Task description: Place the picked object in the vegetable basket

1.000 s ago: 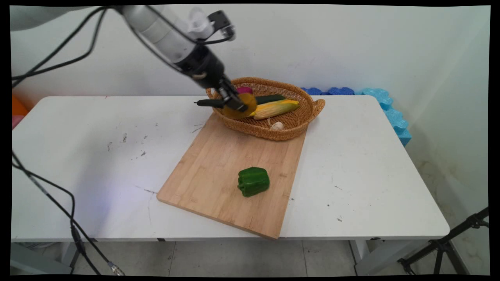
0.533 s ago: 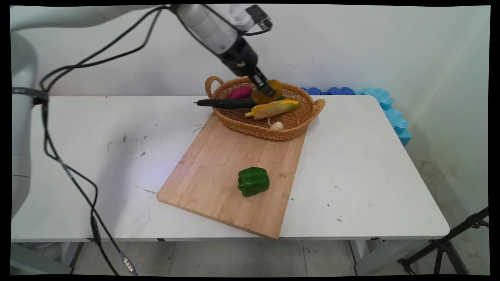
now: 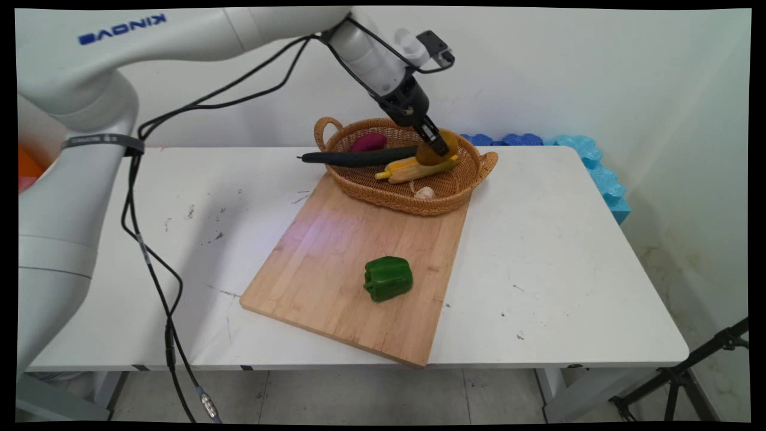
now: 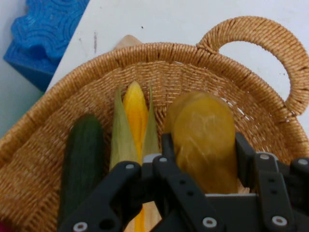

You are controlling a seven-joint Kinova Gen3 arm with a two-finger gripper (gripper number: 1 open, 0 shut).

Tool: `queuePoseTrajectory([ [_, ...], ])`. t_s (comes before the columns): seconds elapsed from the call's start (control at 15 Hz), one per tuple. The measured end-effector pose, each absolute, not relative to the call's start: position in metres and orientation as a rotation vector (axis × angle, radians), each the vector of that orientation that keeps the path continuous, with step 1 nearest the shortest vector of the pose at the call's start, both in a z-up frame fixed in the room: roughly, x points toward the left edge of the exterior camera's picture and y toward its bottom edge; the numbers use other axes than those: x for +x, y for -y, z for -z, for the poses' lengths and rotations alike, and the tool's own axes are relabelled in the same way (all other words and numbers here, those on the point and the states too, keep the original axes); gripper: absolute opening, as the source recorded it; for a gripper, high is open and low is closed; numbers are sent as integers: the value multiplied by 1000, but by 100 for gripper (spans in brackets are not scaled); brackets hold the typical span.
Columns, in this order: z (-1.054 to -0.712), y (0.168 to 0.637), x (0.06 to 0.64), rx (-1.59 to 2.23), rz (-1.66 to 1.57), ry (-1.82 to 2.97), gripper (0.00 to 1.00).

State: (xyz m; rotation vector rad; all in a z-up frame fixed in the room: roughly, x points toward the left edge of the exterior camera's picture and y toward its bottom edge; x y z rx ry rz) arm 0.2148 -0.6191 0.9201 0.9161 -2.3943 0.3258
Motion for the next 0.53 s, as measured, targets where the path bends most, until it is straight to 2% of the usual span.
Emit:
queuePoseTrajectory([
  [0.47, -896, 636, 198, 906, -297, 2413, 0],
  [0.53, -894, 637, 196, 904, -295, 2414, 100],
])
